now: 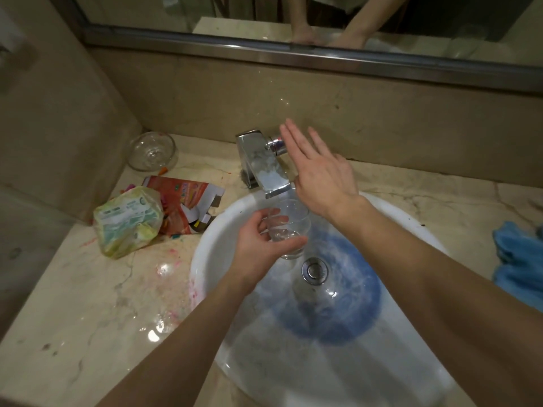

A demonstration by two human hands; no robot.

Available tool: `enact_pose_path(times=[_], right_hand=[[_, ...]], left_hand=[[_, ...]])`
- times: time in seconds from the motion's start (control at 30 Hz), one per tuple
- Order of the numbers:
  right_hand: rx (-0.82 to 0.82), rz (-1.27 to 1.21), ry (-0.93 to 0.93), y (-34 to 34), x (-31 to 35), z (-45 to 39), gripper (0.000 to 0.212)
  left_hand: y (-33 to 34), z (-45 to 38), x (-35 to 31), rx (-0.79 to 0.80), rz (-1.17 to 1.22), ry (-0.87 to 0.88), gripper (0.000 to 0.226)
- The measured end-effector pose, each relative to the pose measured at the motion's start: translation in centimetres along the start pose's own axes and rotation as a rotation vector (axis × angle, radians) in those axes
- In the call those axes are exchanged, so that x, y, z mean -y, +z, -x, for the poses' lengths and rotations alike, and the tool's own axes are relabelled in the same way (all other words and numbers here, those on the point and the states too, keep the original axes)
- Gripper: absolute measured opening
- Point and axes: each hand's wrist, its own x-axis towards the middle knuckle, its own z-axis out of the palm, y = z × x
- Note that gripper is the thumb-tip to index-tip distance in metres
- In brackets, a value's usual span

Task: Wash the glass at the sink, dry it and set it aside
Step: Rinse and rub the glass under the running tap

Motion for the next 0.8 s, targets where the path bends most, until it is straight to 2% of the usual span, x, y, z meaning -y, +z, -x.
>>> enact_pose_path(times=[0.6, 0.7, 0.8], right_hand=[[-0.020, -0.021, 0.035, 1.1, -0.6, -0.6, 0.106], [-0.015, -0.071, 0.025, 1.0, -0.8, -0.5, 0.106], [-0.051, -0.200, -0.008, 1.0, -0.8, 0.5, 0.096]], left_hand=[[-0.1, -0.4, 0.4, -0.018, 0.013, -0.001, 0.066], [-0.2, -0.6, 0.5, -0.017, 0.011, -0.004, 0.070], [-0.2, -0.6, 0.6, -0.013, 0.020, -0.007, 0.068]])
